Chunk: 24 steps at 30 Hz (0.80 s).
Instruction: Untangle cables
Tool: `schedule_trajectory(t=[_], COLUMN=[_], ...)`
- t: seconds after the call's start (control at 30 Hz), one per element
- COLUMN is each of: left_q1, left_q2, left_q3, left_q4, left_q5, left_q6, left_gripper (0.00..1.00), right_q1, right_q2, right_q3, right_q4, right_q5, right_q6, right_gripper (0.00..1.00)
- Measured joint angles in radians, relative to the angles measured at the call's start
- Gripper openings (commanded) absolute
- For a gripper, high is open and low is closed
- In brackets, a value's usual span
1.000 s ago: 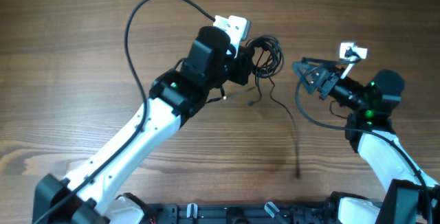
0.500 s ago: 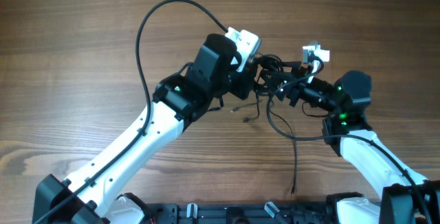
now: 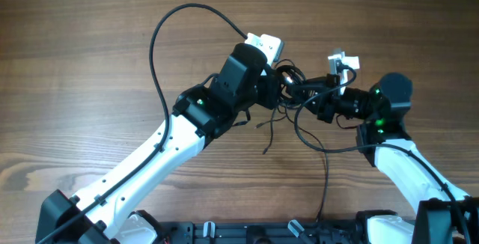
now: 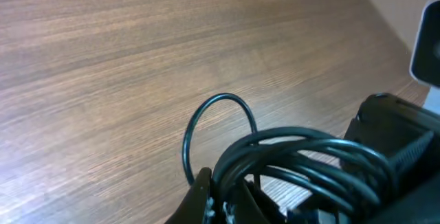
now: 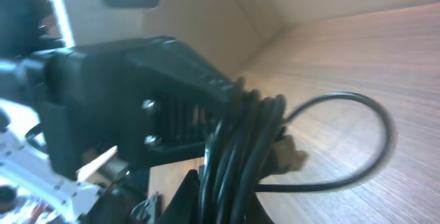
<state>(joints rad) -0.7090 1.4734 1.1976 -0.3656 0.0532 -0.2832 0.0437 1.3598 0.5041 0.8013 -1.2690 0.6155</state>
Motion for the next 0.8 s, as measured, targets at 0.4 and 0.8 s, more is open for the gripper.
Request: schedule_trajectory(t=[0.4, 0.8], left_q1=[0.012, 0.150], left_q2=[-0.020, 0.002], left_q3=[0.025, 0.013], left_q4=[-0.091, -0.111], left_q5=[0.168, 0.221], left_q6=[-0.018, 0.097], left_gripper=[0.04, 0.04], right_q1=[-0.080, -0.122], right_q2=[0.021, 0.003], right_q3=[-0.018, -0.018], right_q4=[0.347, -0.193], right_q5=[-0.110, 0.248], right_q6=[0.208, 0.138], right_gripper=[0.39, 0.99])
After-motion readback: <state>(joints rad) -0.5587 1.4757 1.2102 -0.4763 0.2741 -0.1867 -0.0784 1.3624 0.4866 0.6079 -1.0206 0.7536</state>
